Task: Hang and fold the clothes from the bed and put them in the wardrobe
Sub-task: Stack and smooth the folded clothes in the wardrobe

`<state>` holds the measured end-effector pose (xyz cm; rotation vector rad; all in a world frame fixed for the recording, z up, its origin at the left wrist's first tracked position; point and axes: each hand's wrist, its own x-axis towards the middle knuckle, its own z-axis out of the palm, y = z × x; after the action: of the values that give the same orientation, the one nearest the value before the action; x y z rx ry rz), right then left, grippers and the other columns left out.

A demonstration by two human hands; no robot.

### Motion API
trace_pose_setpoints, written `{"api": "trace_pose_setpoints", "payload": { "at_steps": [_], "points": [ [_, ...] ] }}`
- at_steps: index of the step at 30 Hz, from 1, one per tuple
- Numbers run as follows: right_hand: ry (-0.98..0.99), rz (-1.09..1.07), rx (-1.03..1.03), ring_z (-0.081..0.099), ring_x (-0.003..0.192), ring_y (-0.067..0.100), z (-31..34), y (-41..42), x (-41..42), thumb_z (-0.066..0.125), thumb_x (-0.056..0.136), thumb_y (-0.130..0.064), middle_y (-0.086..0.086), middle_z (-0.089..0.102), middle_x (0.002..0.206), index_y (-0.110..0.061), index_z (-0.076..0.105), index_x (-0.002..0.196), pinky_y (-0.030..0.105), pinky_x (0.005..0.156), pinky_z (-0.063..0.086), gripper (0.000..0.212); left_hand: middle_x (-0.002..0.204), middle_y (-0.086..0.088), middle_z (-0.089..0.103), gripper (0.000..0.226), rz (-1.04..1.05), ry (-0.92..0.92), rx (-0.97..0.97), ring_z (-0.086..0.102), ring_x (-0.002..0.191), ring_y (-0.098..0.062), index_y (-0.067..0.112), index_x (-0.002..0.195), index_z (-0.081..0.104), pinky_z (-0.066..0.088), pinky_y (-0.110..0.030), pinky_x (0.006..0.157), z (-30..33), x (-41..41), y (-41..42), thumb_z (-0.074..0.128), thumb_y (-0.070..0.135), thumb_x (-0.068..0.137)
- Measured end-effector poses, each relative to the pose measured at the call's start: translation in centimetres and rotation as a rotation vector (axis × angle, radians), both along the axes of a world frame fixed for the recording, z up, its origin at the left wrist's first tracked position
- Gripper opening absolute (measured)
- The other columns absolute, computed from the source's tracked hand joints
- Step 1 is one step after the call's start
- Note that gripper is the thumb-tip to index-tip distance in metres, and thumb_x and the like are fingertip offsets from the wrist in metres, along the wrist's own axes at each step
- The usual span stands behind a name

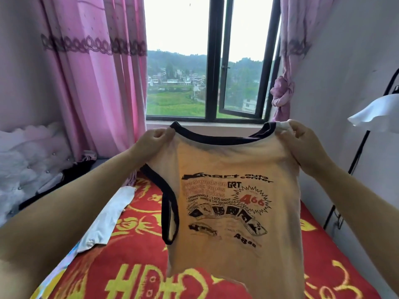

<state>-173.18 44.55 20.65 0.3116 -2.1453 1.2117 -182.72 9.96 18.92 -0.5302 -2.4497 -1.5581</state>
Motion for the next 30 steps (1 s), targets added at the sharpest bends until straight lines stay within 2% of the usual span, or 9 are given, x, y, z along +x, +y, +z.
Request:
{"api": "trace_pose_setpoints", "payload": {
  "at_steps": [6, 12, 16, 19, 22, 24, 25, 27, 30],
  "points": [
    [-0.269, 0.006, 0.219, 0.054, 0.065, 0.009, 0.7, 2.1, -1.0, 0.064, 0.089, -0.030, 0.001, 0.062, 0.077, -0.013, 0.063, 0.091, 0.009, 0.054, 0.042, 0.018, 0.080, -0.021, 0.065, 0.047, 0.070, 0.192, -0.212, 0.057, 0.062, -0.021, -0.004, 0.096, 0.067, 0.045, -0.020, 0.056, 1.5, -0.1, -0.3, 0.046, 0.039, 0.098],
    [-0.343, -0.282, 0.321, 0.058, 0.083, 0.022, 0.1, 0.8, -3.2, 0.053, 0.097, -0.025, 0.010, 0.065, 0.095, -0.008, 0.063, 0.109, 0.032, 0.075, 0.048, 0.023, 0.094, -0.015, 0.070, 0.034, -0.082, -0.197, 0.053, 0.066, 0.072, -0.023, 0.014, 0.098, 0.069, 0.056, -0.032, 0.073, 1.9, 1.5, 1.1, 0.051, 0.042, 0.095],
    [-0.803, 0.171, 0.067, 0.068, 0.094, 0.023, 1.2, -5.0, -2.8, 0.046, 0.093, -0.052, 0.012, 0.069, 0.102, -0.005, 0.058, 0.117, 0.037, 0.074, 0.058, 0.054, 0.089, -0.006, 0.065, 0.024, -0.093, -0.263, 0.037, 0.063, 0.067, -0.012, 0.011, 0.090, 0.064, 0.051, -0.020, 0.053, 2.2, 2.9, 6.4, 0.049, 0.027, 0.099],
    [-0.867, 0.417, 0.076, 0.069, 0.081, 0.015, 1.5, -9.2, -2.7, 0.051, 0.072, -0.069, 0.008, 0.071, 0.095, -0.007, 0.063, 0.111, 0.030, 0.063, 0.056, 0.075, 0.071, -0.008, 0.062, 0.018, -0.184, -0.389, 0.150, 0.061, 0.051, -0.012, 0.003, 0.081, 0.060, 0.054, -0.023, 0.048, 2.0, 4.1, 9.9, 0.049, 0.003, 0.095],
    [-0.793, 0.413, 0.201, 0.060, 0.069, 0.011, 1.6, -10.0, -3.3, 0.058, 0.086, -0.052, 0.008, 0.064, 0.090, -0.009, 0.062, 0.102, 0.027, 0.063, 0.048, 0.047, 0.067, -0.014, 0.059, 0.021, -0.265, -0.525, 0.311, 0.061, 0.043, -0.016, -0.002, 0.078, 0.055, 0.056, -0.025, 0.047, 2.8, 4.6, 10.6, 0.041, -0.007, 0.093],
    [-0.777, 0.434, 0.197, 0.064, 0.085, 0.017, 1.4, -9.5, -3.9, 0.064, 0.091, -0.023, 0.009, 0.066, 0.102, -0.013, 0.061, 0.108, 0.036, 0.078, 0.052, 0.021, 0.064, -0.012, 0.062, 0.022, -0.296, -0.563, 0.346, 0.061, 0.044, -0.015, -0.001, 0.080, 0.055, 0.055, -0.024, 0.049, 3.7, 4.4, 10.2, 0.039, -0.002, 0.096],
    [-0.748, 0.403, 0.202, 0.064, 0.092, 0.021, 1.1, -9.2, -4.2, 0.062, 0.092, -0.013, 0.011, 0.066, 0.106, -0.012, 0.059, 0.117, 0.038, 0.083, 0.052, 0.025, 0.064, -0.010, 0.065, 0.020, -0.284, -0.535, 0.329, 0.064, 0.049, -0.015, 0.001, 0.083, 0.055, 0.056, -0.025, 0.053, 4.0, 4.3, 10.1, 0.040, 0.000, 0.096],
    [-0.652, 0.314, 0.189, 0.059, 0.076, 0.019, 0.9, -9.2, -4.3, 0.054, 0.095, -0.009, 0.008, 0.063, 0.092, -0.013, 0.060, 0.122, 0.031, 0.068, 0.048, 0.027, 0.080, -0.010, 0.069, 0.012, -0.177, -0.283, 0.200, 0.067, 0.069, -0.014, 0.004, 0.100, 0.055, 0.058, -0.024, 0.066, 4.1, 3.7, 9.5, 0.044, 0.001, 0.095],
    [-0.582, 0.396, -0.092, 0.059, 0.059, 0.011, 1.7, -9.1, -4.3, 0.052, 0.098, -0.016, 0.002, 0.064, 0.077, -0.019, 0.067, 0.105, 0.023, 0.056, 0.048, 0.016, 0.116, 0.001, 0.058, 0.050, -0.267, -0.014, 0.009, 0.058, 0.102, -0.008, 0.019, 0.135, 0.040, 0.050, -0.020, 0.083, 2.4, 3.3, 8.0, 0.061, 0.011, 0.090]
  ]
}}
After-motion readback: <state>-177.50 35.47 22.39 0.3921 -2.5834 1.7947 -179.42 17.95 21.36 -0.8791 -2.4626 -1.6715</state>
